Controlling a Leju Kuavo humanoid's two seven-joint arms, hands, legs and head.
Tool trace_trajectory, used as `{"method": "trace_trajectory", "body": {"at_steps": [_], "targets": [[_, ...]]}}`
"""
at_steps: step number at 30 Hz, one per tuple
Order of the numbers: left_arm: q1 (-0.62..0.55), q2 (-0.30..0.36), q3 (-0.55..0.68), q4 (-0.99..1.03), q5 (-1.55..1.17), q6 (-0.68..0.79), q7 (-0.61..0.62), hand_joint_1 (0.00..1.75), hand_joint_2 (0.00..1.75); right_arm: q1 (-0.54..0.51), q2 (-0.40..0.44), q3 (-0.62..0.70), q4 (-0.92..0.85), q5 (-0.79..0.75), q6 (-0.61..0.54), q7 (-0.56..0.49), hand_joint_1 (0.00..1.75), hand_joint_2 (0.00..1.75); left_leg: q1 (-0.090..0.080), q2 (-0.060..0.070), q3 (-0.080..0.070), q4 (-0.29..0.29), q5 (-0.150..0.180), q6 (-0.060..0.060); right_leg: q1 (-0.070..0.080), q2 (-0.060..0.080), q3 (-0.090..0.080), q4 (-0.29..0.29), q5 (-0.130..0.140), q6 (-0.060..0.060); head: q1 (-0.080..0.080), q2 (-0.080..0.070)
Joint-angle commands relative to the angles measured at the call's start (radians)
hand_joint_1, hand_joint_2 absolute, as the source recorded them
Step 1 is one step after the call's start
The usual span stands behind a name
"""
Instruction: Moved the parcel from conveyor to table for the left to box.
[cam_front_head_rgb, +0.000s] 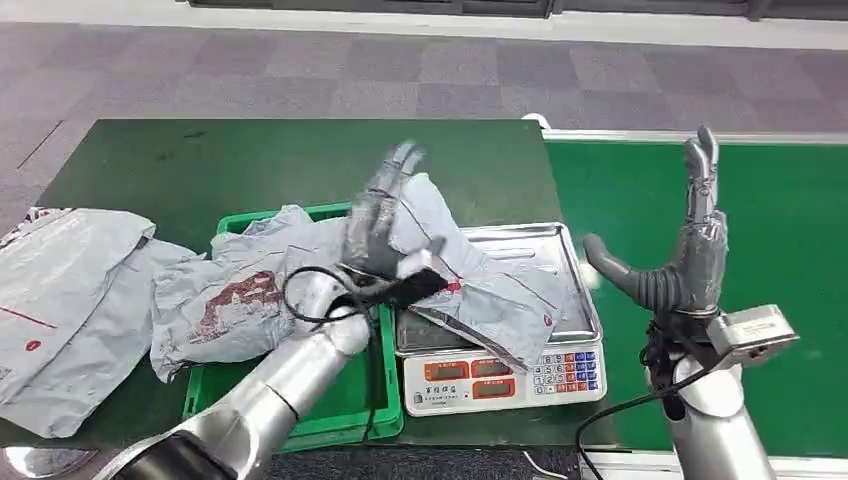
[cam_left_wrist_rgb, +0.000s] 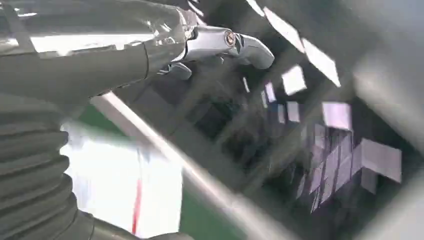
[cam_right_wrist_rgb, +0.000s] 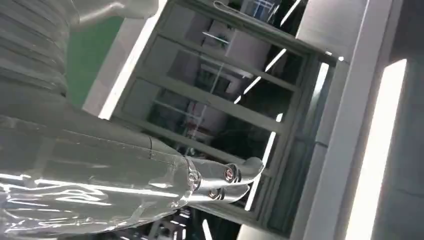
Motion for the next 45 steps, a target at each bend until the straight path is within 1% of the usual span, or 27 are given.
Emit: {"method": "trace_trajectory", "body": {"at_steps": [1,3,4,5,6,9,12,13,15,16,18,19,20,21,34,45], "targets": [[-0.069,-0.006,-0.261,0.166,-0.049,-0.034,0.057,0.00,1.75,-0.001,0.062,-0.079,-0.010,0.013,0.004,0.005,0.00,1.75,0.000,0.004,0.001,0.000,-0.001,-0.001,0.001,0.003,0.000,0.000,0.000,-0.001,0.000,0.000],[-0.069,-0.003,-0.258,0.163,-0.050,-0.037,0.055,0.00,1.75,-0.001,0.063,-0.080,-0.009,0.014,0.005,0.005,0.00,1.75,0.000,0.006,0.002,0.000,-0.002,-0.002,0.001,0.005,0.000,-0.001,0.000,-0.001,0.000,0.000],[-0.080,-0.006,-0.282,0.184,-0.080,-0.087,0.086,0.00,1.75,-0.003,0.063,-0.081,-0.008,0.017,0.007,0.005,0.00,1.75,0.001,0.006,0.003,-0.001,-0.002,-0.003,0.001,0.005,0.001,-0.001,0.000,-0.002,0.000,0.000],[-0.090,-0.014,-0.320,0.201,-0.128,-0.180,0.160,0.00,1.75,-0.008,0.063,-0.085,-0.009,0.024,0.015,0.005,0.00,1.75,0.000,0.006,0.002,0.000,-0.002,-0.002,0.001,0.004,0.000,-0.001,0.000,-0.001,0.000,0.000],[-0.092,-0.017,-0.341,0.205,-0.159,-0.217,0.189,0.00,1.75,-0.011,0.066,-0.090,-0.009,0.029,0.021,0.005,0.00,1.75,0.001,0.005,0.003,-0.001,-0.002,-0.003,0.001,0.003,0.001,-0.001,0.000,-0.002,0.000,0.000],[-0.098,-0.041,-0.380,0.227,-0.238,-0.416,0.285,0.00,1.75,-0.024,0.090,-0.115,-0.006,0.059,0.050,0.014,0.00,1.75,0.001,0.006,0.002,0.000,-0.002,-0.001,0.001,0.004,0.000,0.000,0.000,-0.001,0.000,0.000],[-0.094,-0.045,-0.372,0.233,-0.254,-0.492,0.311,0.00,1.75,-0.022,0.101,-0.116,-0.004,0.078,0.058,0.018,0.00,1.75,0.001,0.008,0.003,-0.001,-0.002,-0.002,0.002,0.005,0.001,-0.001,0.000,-0.001,0.000,0.000],[-0.095,-0.047,-0.370,0.243,-0.261,-0.532,0.339,0.00,1.75,-0.012,0.107,-0.117,-0.011,0.092,0.057,0.019,0.00,1.75,0.001,0.008,0.002,-0.001,-0.002,-0.001,0.001,0.005,0.000,0.000,0.000,-0.001,0.000,0.000],[-0.089,-0.043,-0.368,0.248,-0.285,-0.594,0.374,0.00,1.75,0.002,0.119,-0.123,-0.020,0.119,0.066,0.019,0.00,1.75,0.001,0.009,0.005,-0.002,-0.002,-0.003,0.002,0.006,0.002,-0.002,0.000,-0.002,0.000,0.000],[-0.087,-0.042,-0.364,0.250,-0.286,-0.597,0.376,0.00,1.75,0.004,0.122,-0.125,-0.020,0.123,0.068,0.019,0.00,1.75,0.001,0.007,0.005,-0.002,-0.002,-0.002,0.001,0.004,0.003,-0.002,0.000,-0.001,0.000,0.000],[-0.077,-0.039,-0.339,0.256,-0.277,-0.593,0.392,0.00,1.75,0.014,0.126,-0.124,-0.017,0.135,0.075,0.019,0.00,1.75,0.001,0.007,0.006,-0.003,-0.002,-0.002,0.001,0.005,0.004,-0.002,0.000,-0.001,0.000,0.000],[-0.076,-0.037,-0.337,0.257,-0.277,-0.592,0.393,0.38,1.75,0.015,0.127,-0.122,-0.014,0.136,0.077,0.020,0.00,1.75,0.000,0.007,0.006,-0.002,-0.002,-0.001,0.001,0.005,0.004,-0.001,0.000,-0.001,0.000,0.000],[-0.072,-0.034,-0.334,0.256,-0.280,-0.587,0.397,1.71,1.75,0.016,0.130,-0.122,-0.009,0.139,0.079,0.020,0.00,1.75,0.001,0.008,0.007,-0.003,-0.002,-0.002,0.001,0.006,0.005,-0.003,0.001,-0.001,0.000,0.000],[-0.066,-0.028,-0.341,0.252,-0.296,-0.572,0.404,1.75,1.75,0.019,0.134,-0.122,-0.009,0.146,0.083,0.020,0.00,1.75,0.001,0.008,0.007,-0.003,-0.002,-0.002,0.001,0.006,0.005,-0.002,0.000,-0.001,0.000,0.000],[-0.065,-0.027,-0.341,0.252,-0.297,-0.571,0.404,1.75,1.75,0.020,0.135,-0.122,-0.010,0.147,0.083,0.019,0.00,1.75,0.001,0.009,0.011,-0.004,-0.003,-0.003,0.001,0.006,0.008,-0.003,-0.001,-0.002,0.000,0.000],[-0.065,-0.027,-0.341,0.252,-0.297,-0.571,0.404,1.75,1.75,0.020,0.135,-0.122,-0.010,0.147,0.083,0.019,0.00,1.75,0.001,0.008,0.010,-0.002,-0.004,-0.002,0.001,0.005,0.007,-0.001,-0.002,-0.002,0.000,0.000]]}}
